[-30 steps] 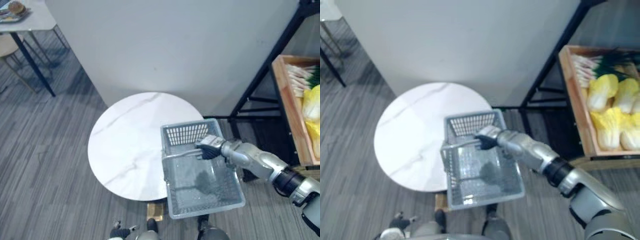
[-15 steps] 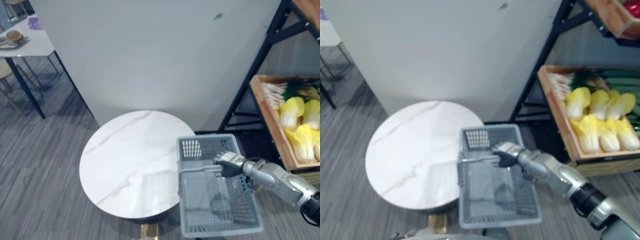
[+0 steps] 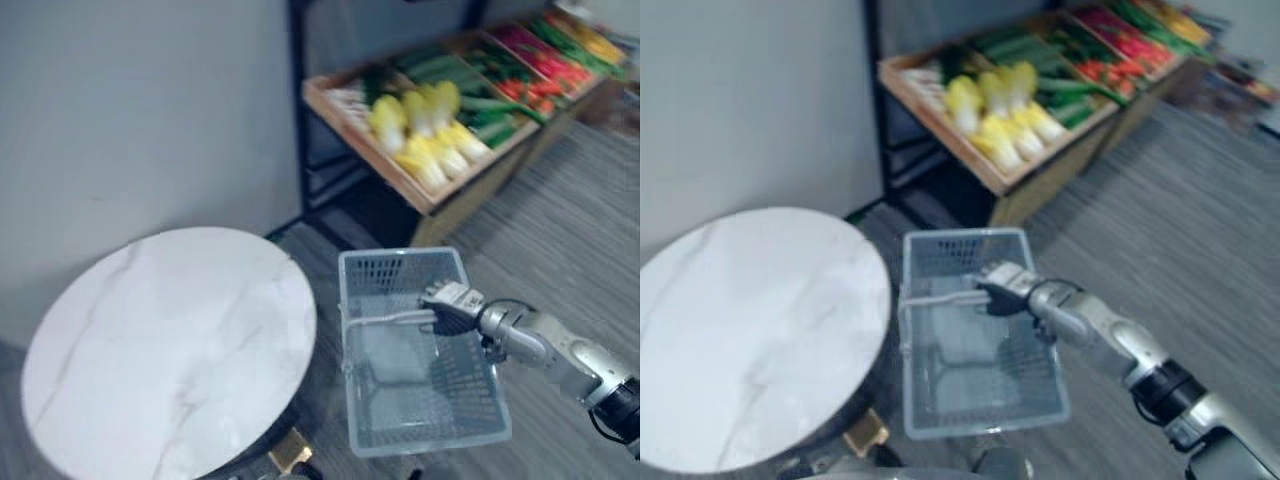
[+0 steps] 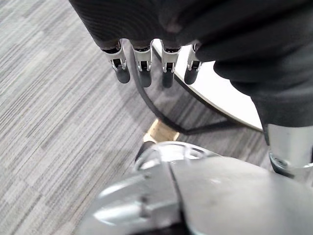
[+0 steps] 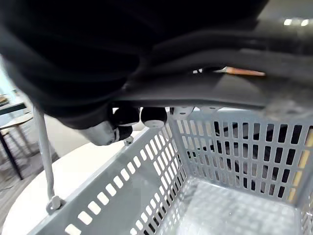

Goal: Pick vegetable in the basket

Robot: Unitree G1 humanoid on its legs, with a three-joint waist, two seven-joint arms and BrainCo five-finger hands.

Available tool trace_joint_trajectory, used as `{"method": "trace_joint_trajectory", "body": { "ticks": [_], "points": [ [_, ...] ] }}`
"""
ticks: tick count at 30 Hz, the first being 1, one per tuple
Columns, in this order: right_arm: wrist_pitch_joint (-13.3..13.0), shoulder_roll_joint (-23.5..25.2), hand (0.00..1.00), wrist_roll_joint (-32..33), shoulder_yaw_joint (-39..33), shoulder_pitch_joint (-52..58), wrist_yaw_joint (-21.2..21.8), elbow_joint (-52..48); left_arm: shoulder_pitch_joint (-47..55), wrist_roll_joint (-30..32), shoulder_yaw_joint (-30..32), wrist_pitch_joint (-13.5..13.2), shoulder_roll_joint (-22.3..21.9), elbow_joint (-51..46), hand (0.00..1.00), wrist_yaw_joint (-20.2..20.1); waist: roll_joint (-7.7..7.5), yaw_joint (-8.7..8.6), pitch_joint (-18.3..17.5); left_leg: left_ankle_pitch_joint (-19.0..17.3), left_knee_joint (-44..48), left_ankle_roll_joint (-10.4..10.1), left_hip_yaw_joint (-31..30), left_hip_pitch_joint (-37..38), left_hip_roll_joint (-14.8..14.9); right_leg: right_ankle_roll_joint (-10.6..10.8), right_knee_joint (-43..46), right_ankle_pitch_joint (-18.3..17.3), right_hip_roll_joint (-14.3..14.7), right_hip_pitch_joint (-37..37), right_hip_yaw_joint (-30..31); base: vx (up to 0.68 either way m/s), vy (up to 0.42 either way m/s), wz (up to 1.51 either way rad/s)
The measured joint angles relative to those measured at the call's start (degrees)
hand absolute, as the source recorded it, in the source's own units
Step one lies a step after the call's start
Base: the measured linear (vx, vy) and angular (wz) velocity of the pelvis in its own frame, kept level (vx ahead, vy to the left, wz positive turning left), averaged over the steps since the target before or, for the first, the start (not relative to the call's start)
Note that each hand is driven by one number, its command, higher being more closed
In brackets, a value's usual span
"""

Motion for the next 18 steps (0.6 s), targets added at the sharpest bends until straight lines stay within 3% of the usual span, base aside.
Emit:
{"method": "trace_joint_trajectory", "body": {
  "ticks": [2,4,6,8,10,11,12,13,14,15,16,18],
  "points": [
    [0.1,1.9,1.0,-2.8,0.1,-0.4,-1.0,0.0,-0.2,-0.4,0.2,0.0,0.2,0.1,0.0,0.1,-0.35,-0.16,-0.3,1.2,0.4,0.1,5.0,-0.2,0.9,5.4,-9.5,-0.2,0.6,2.2,-2.1,-0.07,-0.163,-1.24],
    [0.2,2.0,1.0,-4.5,0.8,-0.5,-1.8,0.1,-0.2,-0.7,0.4,0.0,-0.2,0.2,0.0,0.3,0.36,-0.12,-0.9,2.7,0.6,0.4,7.6,-0.4,2.1,5.5,-16.2,-0.4,3.2,2.9,-4.7,-0.09,-0.331,-1.02],
    [0.3,2.0,1.0,-5.2,1.2,-0.3,-2.9,0.1,-0.3,-0.8,0.6,0.1,-0.4,0.8,0.0,0.4,0.77,-1.4,-1.5,4.2,1.4,0.3,9.0,-0.9,3.4,5.6,-24.8,-0.3,6.7,5.5,-4.8,-0.06,-0.311,-0.41],
    [0.5,2.0,1.0,-6.6,0.3,2.2,-3.3,0.1,-0.8,-0.8,1.1,0.1,-0.4,1.2,0.0,0.7,1.11,-1.67,-1.8,4.3,5.6,0.2,8.2,-1.1,6.8,6.1,-29.3,0.0,9.5,7.7,-4.9,-0.08,-0.298,-0.16],
    [0.5,1.9,1.0,-7.3,-0.9,6.2,-4.3,0.1,-0.5,-1.7,2.5,0.0,-0.7,0.5,0.0,1.1,2.44,-1.37,-2.0,4.9,15.3,-0.4,3.0,-2.2,13.7,6.1,-30.3,0.0,12.3,8.3,-3.4,-0.12,-0.204,-0.44],
    [0.5,1.9,1.0,-7.4,-0.9,6.8,-4.3,0.1,-0.2,-1.8,3.1,0.0,-1.0,0.3,0.0,1.4,2.7,-1.32,-2.0,5.7,17.7,-0.8,1.4,-2.2,15.2,5.9,-30.3,0.0,12.7,8.6,-2.4,-0.11,-0.131,-0.79],
    [0.4,2.0,1.0,-7.4,-0.9,7.9,-4.7,0.1,0.6,-2.1,3.6,-0.1,-1.1,-0.2,0.0,1.7,2.77,-1.09,-2.0,8.3,21.9,-0.3,-4.8,-2.6,16.7,5.3,-30.2,-0.4,12.7,9.0,0.9,-0.09,-0.12,-1.21],
    [0.4,2.0,1.0,-7.4,-0.8,8.2,-5.0,0.1,1.1,-2.4,4.5,-0.7,-1.6,-0.6,0.0,2.0,2.24,-0.54,-1.5,10.0,26.1,-1.3,-14.5,-5.2,16.8,4.5,-29.8,-0.6,12.3,9.2,4.7,-0.06,-0.093,-1.34],
    [0.4,1.9,1.0,-7.4,-0.8,8.2,-5.2,0.1,1.1,-2.4,4.8,-0.6,-1.9,-0.4,0.0,2.1,2.66,-0.44,-1.7,8.4,27.4,-3.3,-20.2,-6.7,15.6,4.4,-29.4,-0.7,12.0,8.7,6.6,-0.02,-0.014,-1.53],
    [0.5,1.8,1.0,-7.4,-0.8,8.2,-5.4,0.1,1.1,-2.4,5.4,-0.8,-2.6,-0.4,0.0,2.4,3.09,-0.21,-1.6,4.1,28.0,-5.7,-30.5,-8.6,11.1,3.6,-28.7,-0.8,11.3,7.4,10.5,0.0,0.054,-1.65],
    [0.5,1.8,1.0,-7.4,-0.3,8.1,-5.4,0.4,1.5,-2.4,5.6,-1.2,-3.0,-0.5,0.0,2.6,3.23,0.47,-1.6,1.7,26.1,-6.2,-37.4,-9.0,7.1,3.1,-28.4,-0.8,11.1,6.4,14.2,0.01,0.07,-1.79],
    [0.5,1.8,1.0,-7.4,0.8,8.1,-5.5,0.7,2.4,-2.8,5.6,-1.7,-3.5,-0.7,0.0,2.6,3.43,0.58,-1.5,0.3,21.4,-6.3,-42.9,-8.8,3.3,2.5,-28.3,-1.0,11.8,6.0,17.7,0.03,0.086,-1.27]
  ]
}}
